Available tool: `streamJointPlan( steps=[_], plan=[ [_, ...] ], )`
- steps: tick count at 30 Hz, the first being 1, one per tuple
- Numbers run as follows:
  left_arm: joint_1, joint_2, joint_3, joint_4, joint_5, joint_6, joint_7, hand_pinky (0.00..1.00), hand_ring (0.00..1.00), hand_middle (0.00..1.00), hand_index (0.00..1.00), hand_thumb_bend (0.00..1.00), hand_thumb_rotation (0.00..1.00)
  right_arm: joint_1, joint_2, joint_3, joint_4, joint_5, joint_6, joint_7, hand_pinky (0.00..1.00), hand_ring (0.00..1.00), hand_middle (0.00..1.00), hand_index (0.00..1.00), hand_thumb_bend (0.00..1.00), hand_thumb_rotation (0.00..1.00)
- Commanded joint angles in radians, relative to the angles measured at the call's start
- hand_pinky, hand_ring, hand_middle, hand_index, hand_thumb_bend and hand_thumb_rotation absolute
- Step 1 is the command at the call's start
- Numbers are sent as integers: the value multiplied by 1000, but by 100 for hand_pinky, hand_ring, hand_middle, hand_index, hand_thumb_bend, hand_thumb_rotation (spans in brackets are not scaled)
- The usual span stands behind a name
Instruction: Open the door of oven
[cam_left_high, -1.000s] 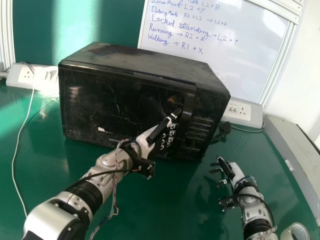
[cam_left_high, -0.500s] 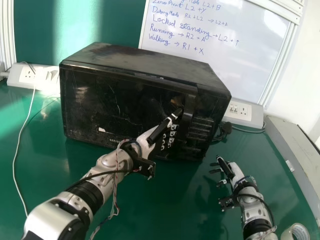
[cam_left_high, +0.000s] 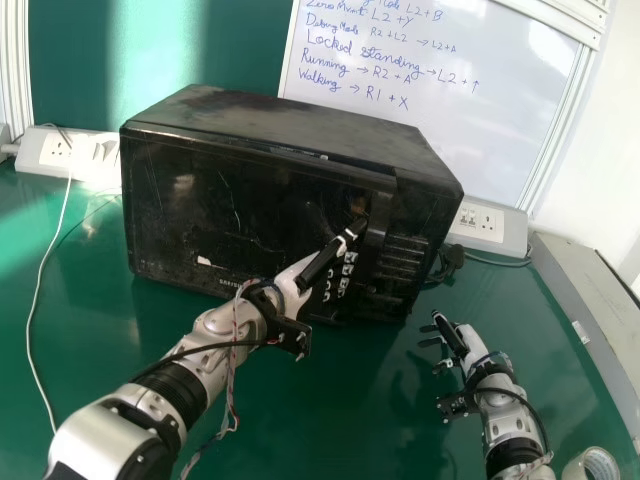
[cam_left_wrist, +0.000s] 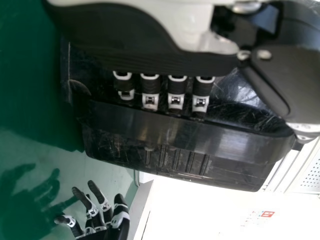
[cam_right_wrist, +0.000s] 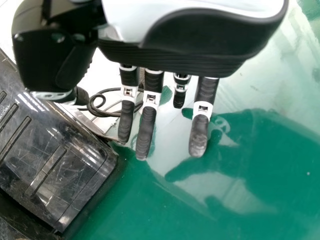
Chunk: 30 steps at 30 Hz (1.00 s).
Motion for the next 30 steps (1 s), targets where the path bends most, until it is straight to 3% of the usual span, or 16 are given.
streamJointPlan(
  steps=[1,7,20,25,30],
  plan=[
    [-22,-30,-13,7,6,0,-22,49,61,72,74,100,95,17,18,6,20,-2,17,13,33,41,51,64,55,100],
    [-16,-34,-6,6,-2,-8,-39,38,53,65,73,100,95,18,18,7,19,-4,14,14,34,41,51,63,56,100],
    [-11,-37,-4,4,-3,-15,-45,27,37,48,67,98,94,20,14,5,20,-3,4,17,32,41,51,63,57,100],
    [-11,-38,-1,2,-6,-10,-44,22,30,41,62,95,93,20,15,5,21,-3,6,16,32,40,51,64,57,100],
    [-11,-37,-3,2,-5,-5,-47,20,27,36,53,99,90,19,15,7,20,-4,8,13,31,38,50,64,56,100]
  ],
)
